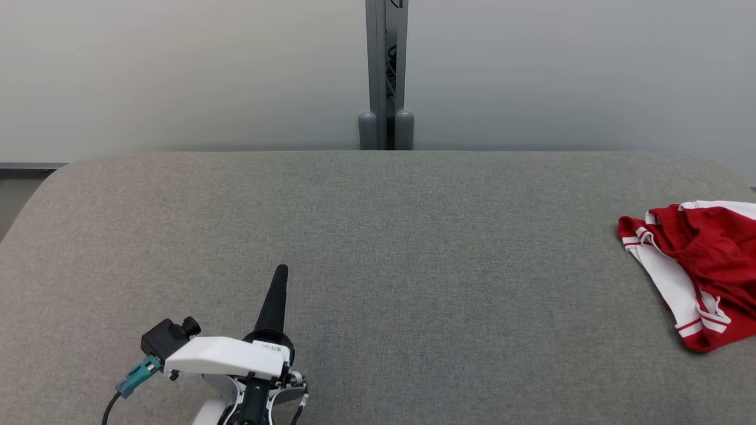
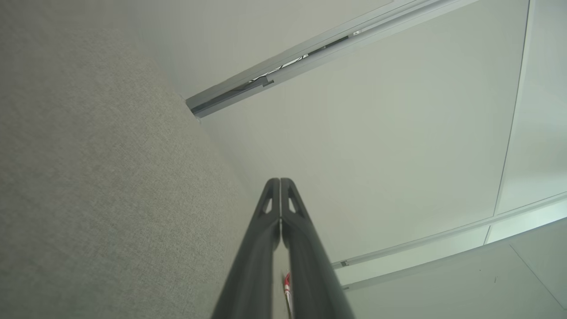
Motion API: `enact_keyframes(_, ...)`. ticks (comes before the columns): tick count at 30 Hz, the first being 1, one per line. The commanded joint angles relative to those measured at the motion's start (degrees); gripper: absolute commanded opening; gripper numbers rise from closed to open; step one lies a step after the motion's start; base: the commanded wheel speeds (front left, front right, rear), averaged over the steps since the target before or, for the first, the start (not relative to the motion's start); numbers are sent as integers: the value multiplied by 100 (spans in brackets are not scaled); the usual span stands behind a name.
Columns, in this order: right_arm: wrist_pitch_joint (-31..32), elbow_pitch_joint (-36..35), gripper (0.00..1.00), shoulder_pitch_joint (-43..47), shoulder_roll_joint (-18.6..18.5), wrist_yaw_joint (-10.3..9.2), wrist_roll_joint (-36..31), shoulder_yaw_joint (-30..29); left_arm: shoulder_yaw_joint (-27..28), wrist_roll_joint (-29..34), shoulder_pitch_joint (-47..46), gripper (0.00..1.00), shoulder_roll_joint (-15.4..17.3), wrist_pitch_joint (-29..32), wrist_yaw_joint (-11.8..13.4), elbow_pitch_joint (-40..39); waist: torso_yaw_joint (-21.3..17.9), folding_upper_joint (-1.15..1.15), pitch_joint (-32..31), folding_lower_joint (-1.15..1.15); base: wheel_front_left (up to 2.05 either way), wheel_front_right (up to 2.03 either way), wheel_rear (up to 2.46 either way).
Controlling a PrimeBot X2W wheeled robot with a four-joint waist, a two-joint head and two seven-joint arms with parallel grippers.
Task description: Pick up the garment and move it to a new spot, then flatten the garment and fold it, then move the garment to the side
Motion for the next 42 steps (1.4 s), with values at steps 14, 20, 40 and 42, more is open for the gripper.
enact_keyframes(14,324,-159,0,58,-75,4,871,-332,-138,-733,-314,0,24,65,-82,25,-85,0,33,0,0,0,0)
enact_keyframes(20,440,-194,0,93,-78,4,1176,-455,-193,-989,-363,0,25,89,-100,48,-122,0,47,0,0,0,0)
enact_keyframes(40,781,-269,0,152,-86,4,2075,-776,-341,-1733,-558,0,29,153,-163,119,-236,0,91,0,0,0,0)
enact_keyframes(42,813,-279,0,162,-87,4,2154,-811,-357,-1808,-562,0,30,152,-172,126,-248,0,95,0,0,0,0)
